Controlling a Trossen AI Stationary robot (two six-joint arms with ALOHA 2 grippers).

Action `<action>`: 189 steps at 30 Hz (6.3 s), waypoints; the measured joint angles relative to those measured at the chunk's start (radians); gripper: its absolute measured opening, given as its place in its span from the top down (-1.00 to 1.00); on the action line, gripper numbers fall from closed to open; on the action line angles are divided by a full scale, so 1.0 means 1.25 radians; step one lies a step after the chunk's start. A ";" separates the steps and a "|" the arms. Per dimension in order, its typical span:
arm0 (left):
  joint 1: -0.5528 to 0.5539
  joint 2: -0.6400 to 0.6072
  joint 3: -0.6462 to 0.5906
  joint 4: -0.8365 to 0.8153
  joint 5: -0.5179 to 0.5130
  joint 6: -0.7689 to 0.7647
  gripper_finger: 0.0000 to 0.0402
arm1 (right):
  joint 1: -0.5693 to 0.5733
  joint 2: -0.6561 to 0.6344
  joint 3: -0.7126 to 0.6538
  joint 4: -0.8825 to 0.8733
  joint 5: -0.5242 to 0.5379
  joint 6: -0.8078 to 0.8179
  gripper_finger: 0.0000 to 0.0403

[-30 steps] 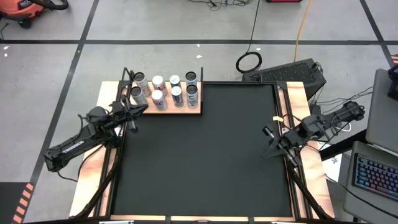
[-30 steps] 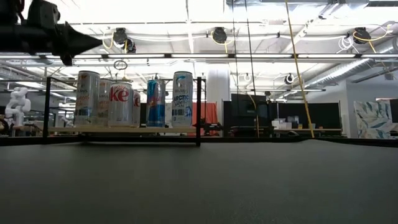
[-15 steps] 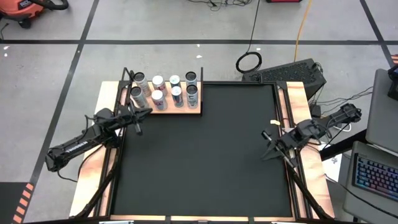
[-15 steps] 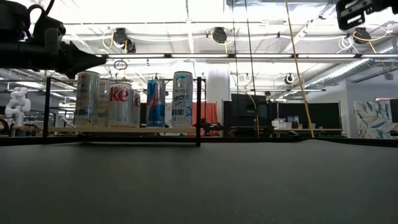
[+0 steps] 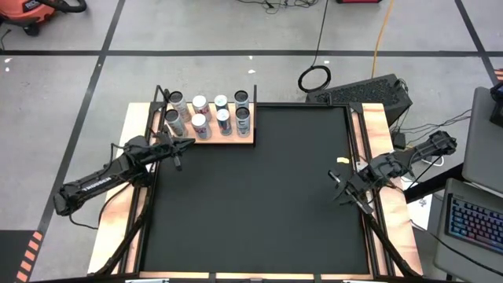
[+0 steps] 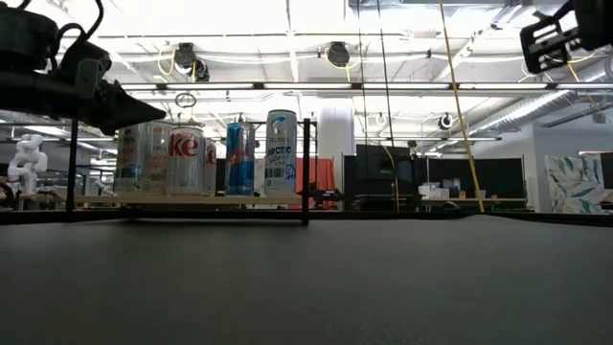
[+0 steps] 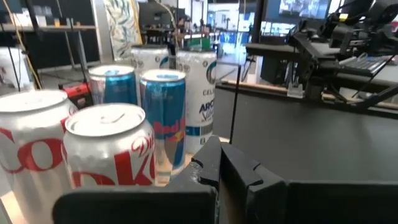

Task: Place canned beverage on shelf
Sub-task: Return to Home Position

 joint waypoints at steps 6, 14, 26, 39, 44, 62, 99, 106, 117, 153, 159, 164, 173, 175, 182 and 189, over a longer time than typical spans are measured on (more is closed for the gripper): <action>0.000 0.056 0.000 -0.001 -0.004 0.000 0.95 | 0.000 -0.011 -0.100 0.122 -0.179 -0.060 0.88; 0.000 0.118 -0.001 -0.001 -0.012 0.001 0.95 | 0.000 -0.024 -0.201 0.202 -0.058 -0.099 0.88; 0.000 0.140 -0.001 -0.013 -0.074 0.000 0.95 | -0.001 -0.022 -0.203 0.104 0.168 -0.132 0.88; 0.000 0.140 -0.001 -0.012 -0.074 0.000 0.95 | -0.001 -0.022 -0.205 0.119 0.170 -0.120 0.88; 0.000 0.140 -0.001 -0.012 -0.074 0.000 0.95 | -0.001 -0.023 -0.205 0.116 0.170 -0.121 0.88; 0.000 0.140 -0.002 -0.012 -0.074 0.000 0.95 | -0.001 -0.205 -0.206 0.108 0.170 -0.120 0.88; 0.000 0.141 -0.002 -0.013 -0.081 0.000 0.95 | -0.069 -0.236 -0.206 0.109 0.170 -0.120 0.88; 0.000 0.141 -0.002 -0.013 -0.081 0.000 0.95 | -0.069 -0.236 -0.206 0.109 0.170 -0.120 0.88; 0.000 0.141 -0.002 -0.013 -0.081 0.000 0.95 | -0.069 -0.236 -0.206 0.109 0.170 -0.120 0.88; 0.000 0.141 -0.002 -0.013 -0.081 0.000 0.95 | -0.069 -0.236 -0.206 0.109 0.170 -0.120 0.88; 0.000 0.141 -0.002 -0.013 -0.081 0.000 0.95 | -0.069 -0.236 -0.206 0.109 0.170 -0.120 0.88; 0.000 0.141 -0.002 -0.013 -0.081 0.000 0.95 | -0.069 -0.236 -0.206 0.109 0.170 -0.120 0.88; 0.000 0.141 -0.002 -0.013 -0.081 0.000 0.95 | -0.069 -0.236 -0.206 0.109 0.170 -0.120 0.88; 0.000 0.141 -0.002 -0.013 -0.081 0.000 0.95 | -0.069 -0.236 -0.206 0.109 0.170 -0.120 0.88; 0.000 0.141 -0.002 -0.013 -0.081 0.000 0.95 | -0.069 -0.236 -0.206 0.109 0.170 -0.120 0.88; 0.000 0.141 -0.002 -0.013 -0.081 0.000 0.95 | -0.069 -0.236 -0.206 0.109 0.170 -0.120 0.88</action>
